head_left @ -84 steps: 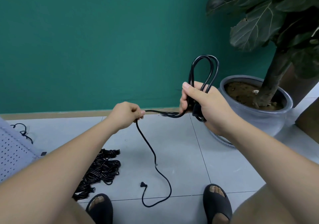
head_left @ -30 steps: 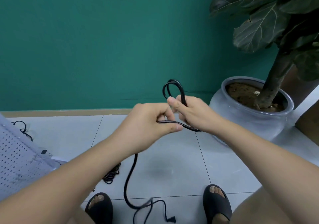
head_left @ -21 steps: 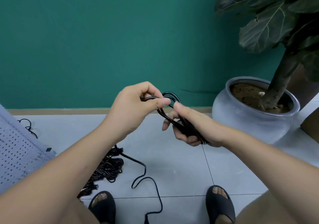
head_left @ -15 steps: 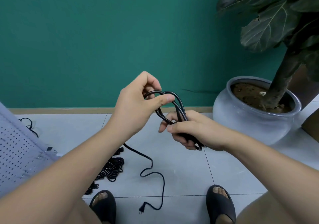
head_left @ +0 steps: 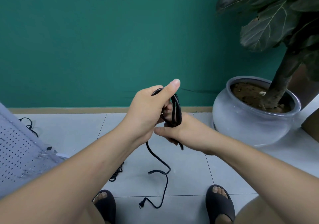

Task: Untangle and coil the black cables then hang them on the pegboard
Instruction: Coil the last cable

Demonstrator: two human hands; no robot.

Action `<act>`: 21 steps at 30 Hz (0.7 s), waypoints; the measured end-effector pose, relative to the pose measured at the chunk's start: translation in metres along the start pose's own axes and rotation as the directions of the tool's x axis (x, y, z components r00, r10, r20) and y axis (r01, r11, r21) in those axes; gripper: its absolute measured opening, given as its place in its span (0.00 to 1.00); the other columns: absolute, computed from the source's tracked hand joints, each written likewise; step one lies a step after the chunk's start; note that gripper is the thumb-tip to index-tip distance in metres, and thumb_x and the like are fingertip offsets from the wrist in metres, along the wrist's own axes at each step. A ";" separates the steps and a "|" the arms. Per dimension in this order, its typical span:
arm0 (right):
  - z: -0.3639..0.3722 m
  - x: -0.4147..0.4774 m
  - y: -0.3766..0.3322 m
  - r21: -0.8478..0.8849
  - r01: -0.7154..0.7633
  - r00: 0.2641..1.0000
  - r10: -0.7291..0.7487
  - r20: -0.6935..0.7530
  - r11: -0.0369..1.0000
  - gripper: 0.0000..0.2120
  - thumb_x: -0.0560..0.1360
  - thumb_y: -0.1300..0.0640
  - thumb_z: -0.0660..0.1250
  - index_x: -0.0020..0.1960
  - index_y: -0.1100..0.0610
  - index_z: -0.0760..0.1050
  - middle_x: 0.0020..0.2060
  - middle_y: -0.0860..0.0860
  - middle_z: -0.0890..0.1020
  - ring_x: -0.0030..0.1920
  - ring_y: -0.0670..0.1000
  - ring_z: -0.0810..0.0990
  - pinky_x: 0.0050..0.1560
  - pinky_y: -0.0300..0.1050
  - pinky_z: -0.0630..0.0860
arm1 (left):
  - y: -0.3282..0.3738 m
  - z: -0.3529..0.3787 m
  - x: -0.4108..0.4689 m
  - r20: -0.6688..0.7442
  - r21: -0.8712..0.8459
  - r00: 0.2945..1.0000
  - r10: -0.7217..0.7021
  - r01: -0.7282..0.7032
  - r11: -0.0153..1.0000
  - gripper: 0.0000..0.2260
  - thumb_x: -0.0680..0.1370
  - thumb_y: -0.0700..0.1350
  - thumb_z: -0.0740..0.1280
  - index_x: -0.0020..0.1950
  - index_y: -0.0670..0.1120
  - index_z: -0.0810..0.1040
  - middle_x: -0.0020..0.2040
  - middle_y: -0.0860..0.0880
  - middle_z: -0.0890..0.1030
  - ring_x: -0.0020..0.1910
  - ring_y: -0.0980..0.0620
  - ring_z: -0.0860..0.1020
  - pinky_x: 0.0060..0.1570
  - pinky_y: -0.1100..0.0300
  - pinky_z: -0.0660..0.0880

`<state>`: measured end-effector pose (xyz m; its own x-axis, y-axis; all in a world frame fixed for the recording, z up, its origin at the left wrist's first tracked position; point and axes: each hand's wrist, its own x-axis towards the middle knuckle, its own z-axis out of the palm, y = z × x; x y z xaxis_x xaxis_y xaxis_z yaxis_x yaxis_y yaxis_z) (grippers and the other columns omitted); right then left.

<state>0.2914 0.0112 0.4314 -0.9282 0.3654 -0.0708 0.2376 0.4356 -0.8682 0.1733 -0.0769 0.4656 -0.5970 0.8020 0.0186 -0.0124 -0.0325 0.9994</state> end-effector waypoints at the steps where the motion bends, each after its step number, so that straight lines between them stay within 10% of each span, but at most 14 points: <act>1: 0.005 0.001 -0.001 0.004 0.001 1.000 -0.001 -0.001 1.000 0.08 0.82 0.51 0.71 0.52 0.54 0.76 0.31 0.50 0.75 0.33 0.51 0.72 0.33 0.50 0.73 | 0.001 0.002 0.001 -0.004 -0.072 0.999 -0.041 0.041 0.997 0.25 0.79 0.58 0.75 0.35 0.48 0.65 0.33 0.44 0.68 0.30 0.48 0.65 0.30 0.60 0.66; 7: 0.014 0.008 -0.006 -0.011 -0.050 0.995 0.049 -0.084 0.999 0.11 0.83 0.52 0.68 0.42 0.53 0.75 0.31 0.43 0.76 0.30 0.44 0.72 0.35 0.42 0.71 | 0.009 0.000 0.011 -0.085 -0.219 0.996 -0.036 0.016 0.976 0.26 0.80 0.54 0.76 0.39 0.52 0.58 0.32 0.48 0.54 0.30 0.49 0.54 0.27 0.59 0.54; 11: 0.011 0.004 -0.012 0.077 -0.035 0.992 0.044 -0.114 0.996 0.13 0.84 0.54 0.66 0.43 0.60 0.74 0.38 0.49 0.84 0.37 0.44 0.83 0.33 0.33 0.70 | 0.010 -0.004 0.016 -0.153 0.048 0.983 0.104 -0.098 0.994 0.28 0.80 0.62 0.72 0.37 0.48 0.59 0.28 0.47 0.65 0.30 0.46 0.66 0.34 0.55 0.64; 16: 0.002 0.006 -0.004 0.330 0.036 0.982 0.027 -0.185 0.943 0.15 0.75 0.52 0.68 0.41 0.65 0.72 0.29 0.55 0.72 0.28 0.56 0.76 0.52 0.67 0.83 | 0.001 0.000 0.017 -0.023 0.013 1.000 0.011 -0.011 1.000 0.27 0.84 0.68 0.60 0.43 0.45 0.75 0.38 0.46 0.81 0.38 0.47 0.79 0.45 0.50 0.76; 21: -0.030 0.003 -0.007 0.409 0.210 0.912 -0.027 -0.409 0.888 0.14 0.80 0.58 0.67 0.38 0.59 0.70 0.28 0.56 0.70 0.29 0.55 0.70 0.36 0.48 0.77 | -0.016 0.004 0.009 0.233 0.213 0.969 -0.087 0.037 0.976 0.16 0.86 0.53 0.57 0.49 0.47 0.80 0.46 0.46 0.88 0.48 0.46 0.86 0.57 0.45 0.75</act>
<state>0.2954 0.0342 0.4522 -0.7363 0.6574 0.1600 -0.1007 0.1273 -0.9867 0.1715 -0.0670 0.4501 -0.3907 0.9184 -0.0623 0.1371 0.1250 0.9826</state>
